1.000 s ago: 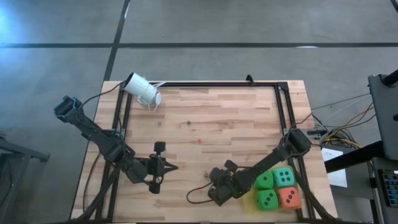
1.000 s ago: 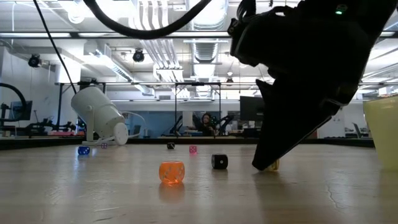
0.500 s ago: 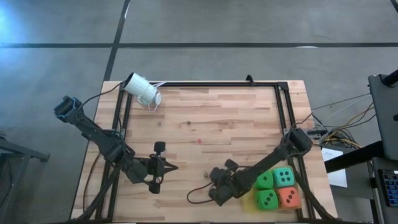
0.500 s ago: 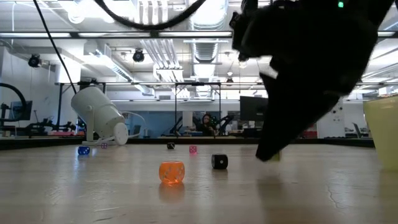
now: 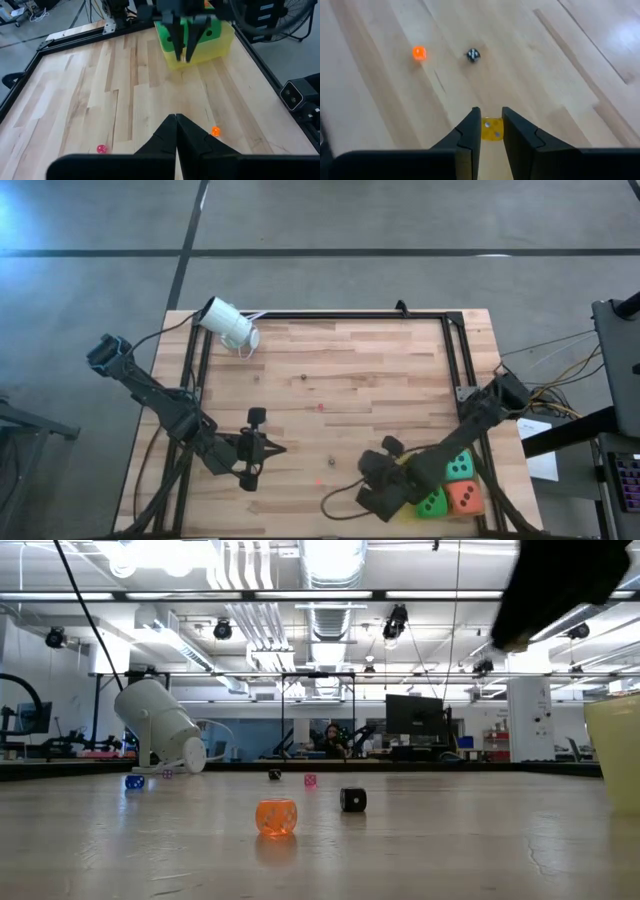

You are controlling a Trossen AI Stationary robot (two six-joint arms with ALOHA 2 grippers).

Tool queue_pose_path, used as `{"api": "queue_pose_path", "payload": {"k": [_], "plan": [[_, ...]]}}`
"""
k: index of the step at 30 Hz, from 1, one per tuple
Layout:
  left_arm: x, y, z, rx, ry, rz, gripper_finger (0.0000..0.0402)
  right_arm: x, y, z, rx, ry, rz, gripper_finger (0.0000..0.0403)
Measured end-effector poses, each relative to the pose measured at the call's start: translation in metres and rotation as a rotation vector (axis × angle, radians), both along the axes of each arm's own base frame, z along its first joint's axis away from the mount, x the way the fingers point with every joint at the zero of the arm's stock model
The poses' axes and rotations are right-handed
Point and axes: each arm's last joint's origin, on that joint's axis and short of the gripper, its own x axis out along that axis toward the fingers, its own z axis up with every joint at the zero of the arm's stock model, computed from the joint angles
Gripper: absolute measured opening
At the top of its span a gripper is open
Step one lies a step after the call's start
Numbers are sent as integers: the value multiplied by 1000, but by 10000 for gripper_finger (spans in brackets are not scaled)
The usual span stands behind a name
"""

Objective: Pick & Place Dice
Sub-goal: Put the small yellow die into the yellow bin

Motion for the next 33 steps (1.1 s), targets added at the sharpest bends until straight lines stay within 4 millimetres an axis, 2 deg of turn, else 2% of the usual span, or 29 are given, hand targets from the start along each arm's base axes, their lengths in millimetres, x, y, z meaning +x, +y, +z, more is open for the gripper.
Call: {"api": "queue_pose_path", "payload": {"k": [5,12,18,24,33], "plan": [[0,0,0,0,0,0,6,-23,7,3,3,44,-80,63],[0,0,0,-1,-1,0,6,-39,9,0,28,149,-171,63],[0,0,0,-4,-1,1,6,-47,4,-1,30,223,-254,63],[0,0,0,-4,-1,2,6,-53,9,-1,45,239,-275,63],[0,0,0,-4,-1,2,6,-50,6,-4,72,313,-245,64]]}}
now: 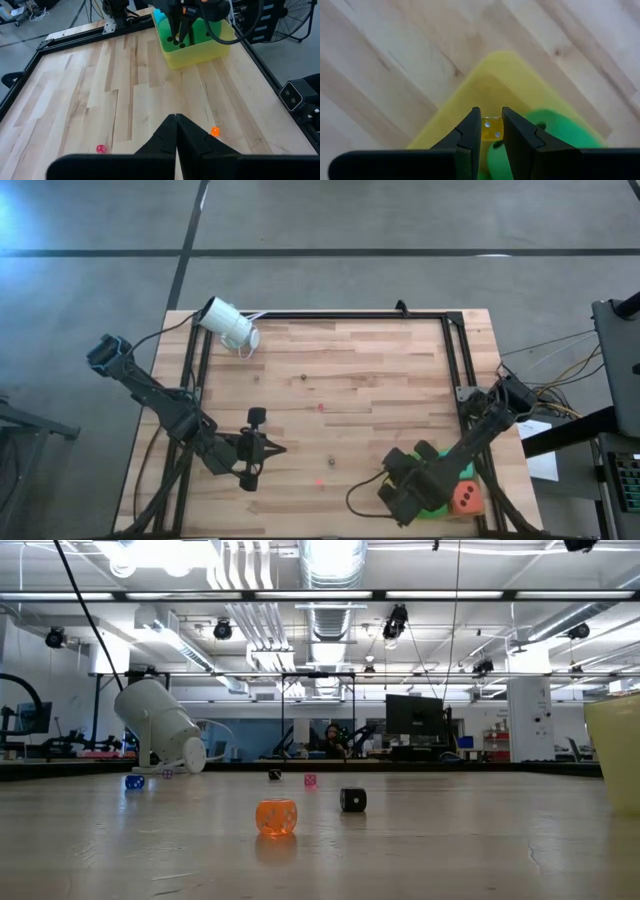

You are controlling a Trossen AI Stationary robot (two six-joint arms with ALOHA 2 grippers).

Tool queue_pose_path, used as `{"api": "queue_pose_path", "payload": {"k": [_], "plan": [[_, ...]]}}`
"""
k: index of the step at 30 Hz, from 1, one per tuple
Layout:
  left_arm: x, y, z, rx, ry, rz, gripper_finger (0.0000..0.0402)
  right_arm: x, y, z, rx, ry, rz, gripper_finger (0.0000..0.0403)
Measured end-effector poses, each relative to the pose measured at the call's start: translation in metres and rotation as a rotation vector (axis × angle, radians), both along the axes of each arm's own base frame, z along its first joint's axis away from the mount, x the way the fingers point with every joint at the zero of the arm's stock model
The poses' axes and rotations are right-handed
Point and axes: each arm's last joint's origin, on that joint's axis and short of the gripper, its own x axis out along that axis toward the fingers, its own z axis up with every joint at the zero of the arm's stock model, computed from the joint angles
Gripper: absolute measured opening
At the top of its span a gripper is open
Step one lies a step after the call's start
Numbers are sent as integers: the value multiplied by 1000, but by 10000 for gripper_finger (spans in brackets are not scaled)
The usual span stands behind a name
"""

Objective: Pick & Place Dice
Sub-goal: Put the small yellow die into the yellow bin, then put the bottom small black die into the yellow bin

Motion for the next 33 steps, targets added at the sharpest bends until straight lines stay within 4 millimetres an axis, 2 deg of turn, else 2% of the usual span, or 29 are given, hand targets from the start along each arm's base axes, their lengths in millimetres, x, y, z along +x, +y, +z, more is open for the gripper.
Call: {"api": "queue_pose_path", "payload": {"k": [8,23,33], "plan": [[0,0,0,0,0,0,6,1,0,-1,30,35,17,70],[0,0,0,2,0,-1,6,1,-1,-1,31,35,18,184],[0,0,0,2,0,-1,6,1,-1,-1,19,36,45,195]]}}
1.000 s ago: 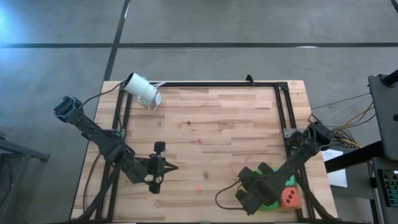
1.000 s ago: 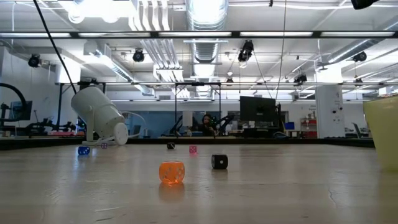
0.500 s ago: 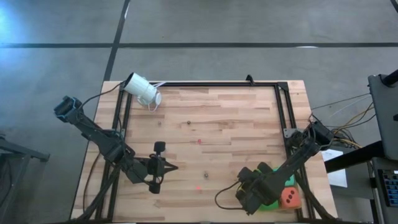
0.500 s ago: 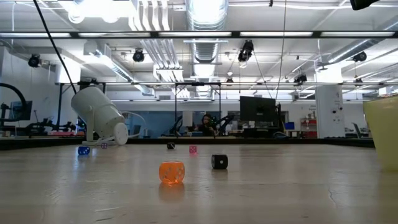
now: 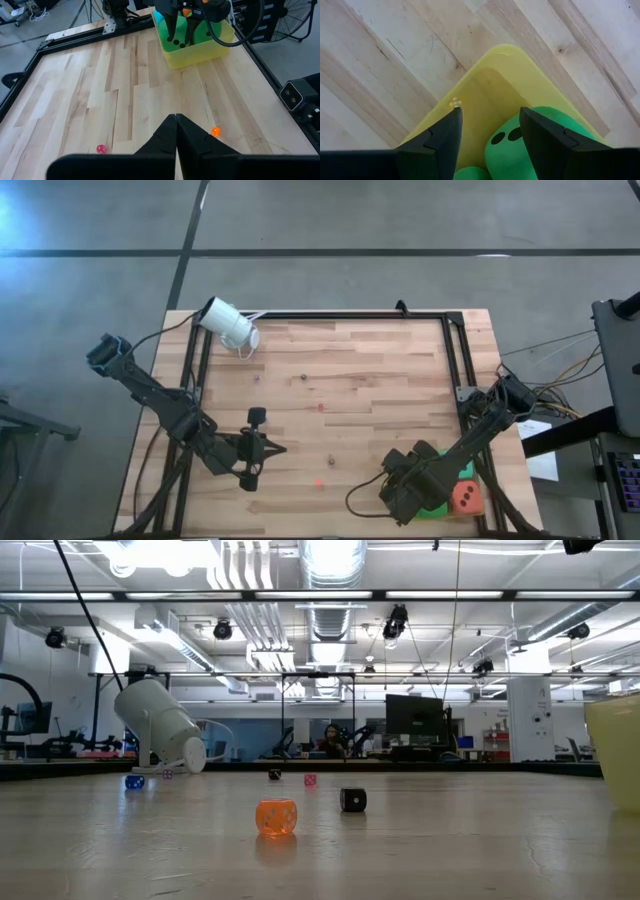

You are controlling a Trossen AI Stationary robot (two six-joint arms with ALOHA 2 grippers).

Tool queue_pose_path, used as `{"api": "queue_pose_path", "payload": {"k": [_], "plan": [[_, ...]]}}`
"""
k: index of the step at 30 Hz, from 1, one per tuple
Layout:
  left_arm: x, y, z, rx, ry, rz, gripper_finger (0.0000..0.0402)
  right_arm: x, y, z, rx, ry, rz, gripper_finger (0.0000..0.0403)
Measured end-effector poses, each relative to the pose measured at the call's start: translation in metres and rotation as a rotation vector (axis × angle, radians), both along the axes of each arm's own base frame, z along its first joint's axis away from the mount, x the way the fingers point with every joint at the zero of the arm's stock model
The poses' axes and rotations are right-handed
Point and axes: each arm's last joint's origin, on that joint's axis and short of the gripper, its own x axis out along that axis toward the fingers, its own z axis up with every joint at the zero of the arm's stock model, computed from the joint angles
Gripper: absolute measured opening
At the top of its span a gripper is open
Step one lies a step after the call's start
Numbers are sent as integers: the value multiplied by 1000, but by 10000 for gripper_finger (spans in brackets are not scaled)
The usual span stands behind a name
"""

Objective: Pick & Place Dice
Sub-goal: Put the bottom small black die into the yellow bin

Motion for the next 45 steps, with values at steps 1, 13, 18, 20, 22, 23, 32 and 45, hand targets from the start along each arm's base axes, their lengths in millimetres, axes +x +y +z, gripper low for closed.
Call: {"api": "queue_pose_path", "payload": {"k": [1,13,18,20,22,23,32,45], "plan": [[0,0,0,0,0,0,6,0,0,0,0,1,2,194],[0,0,0,-42,-1,24,6,0,-1,3,-15,-11,46,169],[1,2,0,-21,1,20,6,0,-4,20,-84,-141,65,170],[1,3,-1,-35,13,37,6,0,-4,25,-145,-202,86,172],[0,5,-4,-49,40,66,6,2,-4,29,-197,-264,103,173],[0,7,-5,-59,50,81,6,2,-4,30,-216,-283,105,173],[6,9,-31,-27,119,122,6,12,-6,32,-294,-420,104,169],[9,6,-32,-29,111,68,6,51,-11,-14,-288,-560,543,155]]}}
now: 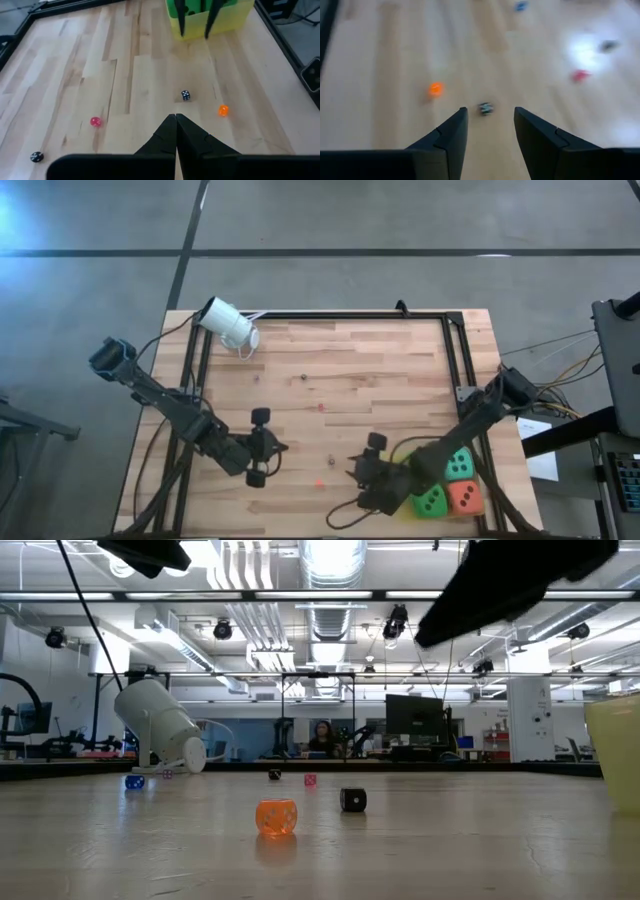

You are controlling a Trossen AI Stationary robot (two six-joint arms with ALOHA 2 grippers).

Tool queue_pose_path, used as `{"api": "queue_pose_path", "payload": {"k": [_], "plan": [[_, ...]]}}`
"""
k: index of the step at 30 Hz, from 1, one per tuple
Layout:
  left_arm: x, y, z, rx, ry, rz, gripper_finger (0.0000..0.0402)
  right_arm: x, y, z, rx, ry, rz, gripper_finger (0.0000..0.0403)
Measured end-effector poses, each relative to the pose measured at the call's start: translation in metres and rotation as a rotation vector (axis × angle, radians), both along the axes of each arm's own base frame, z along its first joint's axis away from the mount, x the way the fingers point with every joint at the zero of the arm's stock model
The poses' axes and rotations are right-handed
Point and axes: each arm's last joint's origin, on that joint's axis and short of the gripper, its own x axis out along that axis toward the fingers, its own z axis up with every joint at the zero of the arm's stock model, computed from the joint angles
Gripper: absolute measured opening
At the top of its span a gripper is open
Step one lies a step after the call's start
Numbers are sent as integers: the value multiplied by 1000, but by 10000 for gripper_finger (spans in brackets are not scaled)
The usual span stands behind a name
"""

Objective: Pick & Place Dice
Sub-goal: Put the bottom small black die into the yellow bin

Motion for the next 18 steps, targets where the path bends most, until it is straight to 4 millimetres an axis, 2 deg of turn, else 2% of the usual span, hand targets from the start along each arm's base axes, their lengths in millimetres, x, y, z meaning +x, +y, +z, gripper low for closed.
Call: {"api": "queue_pose_path", "payload": {"k": [3,10,18], "plan": [[0,0,0,2,2,-1,6,7,-10,-14,66,-15,72,150],[0,0,0,-2,5,-7,6,16,-52,-45,174,-45,46,140],[0,0,-1,-2,6,-7,6,10,-60,-58,135,-140,241,131]]}}
